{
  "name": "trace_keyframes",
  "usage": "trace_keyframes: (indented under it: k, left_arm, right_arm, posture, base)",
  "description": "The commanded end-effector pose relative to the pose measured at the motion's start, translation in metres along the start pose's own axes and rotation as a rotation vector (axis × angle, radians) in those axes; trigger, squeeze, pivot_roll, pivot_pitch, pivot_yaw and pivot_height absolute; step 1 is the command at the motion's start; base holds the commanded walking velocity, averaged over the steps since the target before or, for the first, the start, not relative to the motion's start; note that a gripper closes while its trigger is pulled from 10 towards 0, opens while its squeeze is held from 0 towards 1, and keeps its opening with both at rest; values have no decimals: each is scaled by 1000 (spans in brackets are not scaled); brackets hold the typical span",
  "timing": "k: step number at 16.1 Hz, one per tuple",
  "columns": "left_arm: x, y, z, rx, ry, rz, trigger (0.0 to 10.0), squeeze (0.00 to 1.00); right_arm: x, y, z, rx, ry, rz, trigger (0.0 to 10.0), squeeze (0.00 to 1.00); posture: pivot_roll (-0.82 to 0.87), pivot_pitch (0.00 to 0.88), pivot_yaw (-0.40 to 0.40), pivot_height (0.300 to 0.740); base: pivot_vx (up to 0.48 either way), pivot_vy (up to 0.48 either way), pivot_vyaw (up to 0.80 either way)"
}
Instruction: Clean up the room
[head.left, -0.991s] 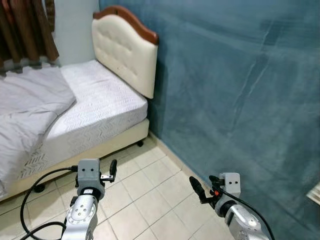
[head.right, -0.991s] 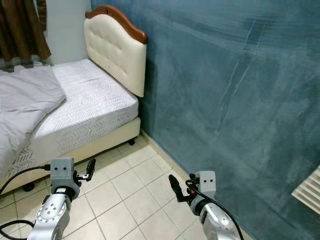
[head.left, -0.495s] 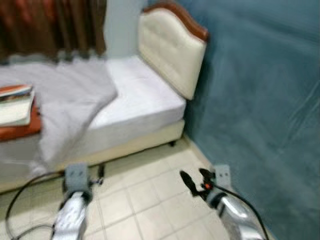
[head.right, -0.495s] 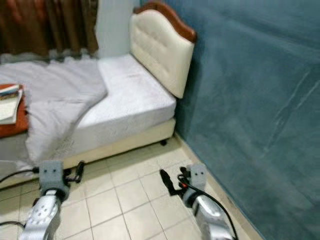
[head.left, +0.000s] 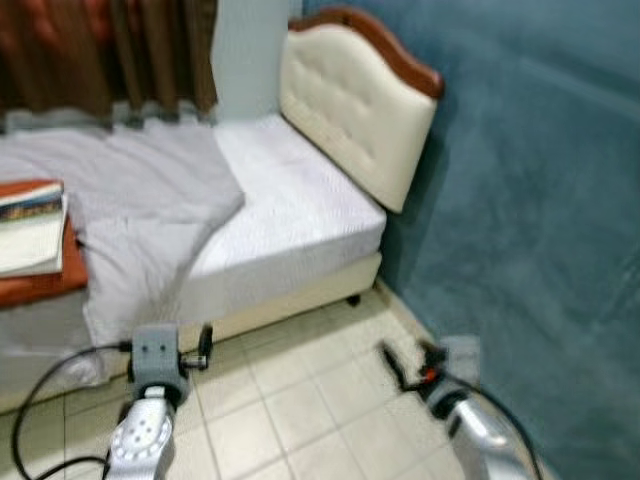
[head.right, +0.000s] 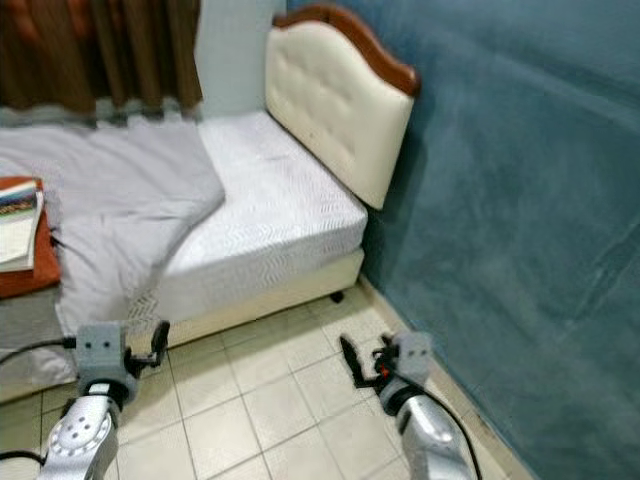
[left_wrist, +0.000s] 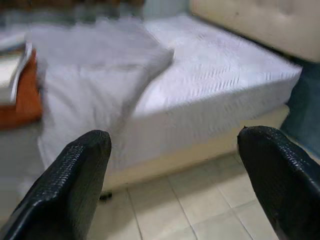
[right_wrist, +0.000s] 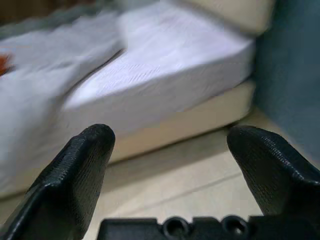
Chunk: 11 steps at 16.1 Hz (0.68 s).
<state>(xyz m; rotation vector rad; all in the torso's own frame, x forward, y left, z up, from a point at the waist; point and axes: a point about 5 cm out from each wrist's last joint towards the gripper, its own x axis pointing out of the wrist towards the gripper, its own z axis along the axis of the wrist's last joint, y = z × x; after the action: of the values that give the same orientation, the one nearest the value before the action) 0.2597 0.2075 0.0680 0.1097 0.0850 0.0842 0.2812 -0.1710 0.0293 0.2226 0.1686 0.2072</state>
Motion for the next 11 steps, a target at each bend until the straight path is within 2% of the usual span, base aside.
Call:
trace_keyframes:
  k: [1,3,5,7,10,11]
  left_arm:
    - [-7,-12,5,36,-41,-91,10000,0]
    - [-9,-13,5,29,-27,-107,10000,0]
    - [-7,-19,5,26,-21,-123,10000,0]
    - [-6,-25,-1,44,12,-169,10000,0]
    - [25,-33,9,112,8,-276,10000,0]
    - [28,-35,11,108,7,-295,10000,0]
  right_arm:
    - [-12,-17,8,-73,-54,-80,10000,0]
    - [-18,-15,-6,-66,0,-77,10000,0]
    - [-14,-12,-20,-35,88,-64,10000,0]
    - [-12,-13,-19,-45,91,-97,10000,0]
    - [-27,-21,-11,-72,1,-213,10000,0]
    - [-30,-23,-11,-81,-6,-228,10000,0]
  posture:
    - [151,0,-102,740]
    - [141,0,-95,740]
    - [129,0,-83,740]
    - [115,0,-66,740]
    - [6,0,30,740]
    - [6,0,30,740]
  base:
    - [386,285,0]
    - [384,287,0]
    - [386,285,219]
    - [379,293,219]
    - [0,0,0]
    - [0,0,0]
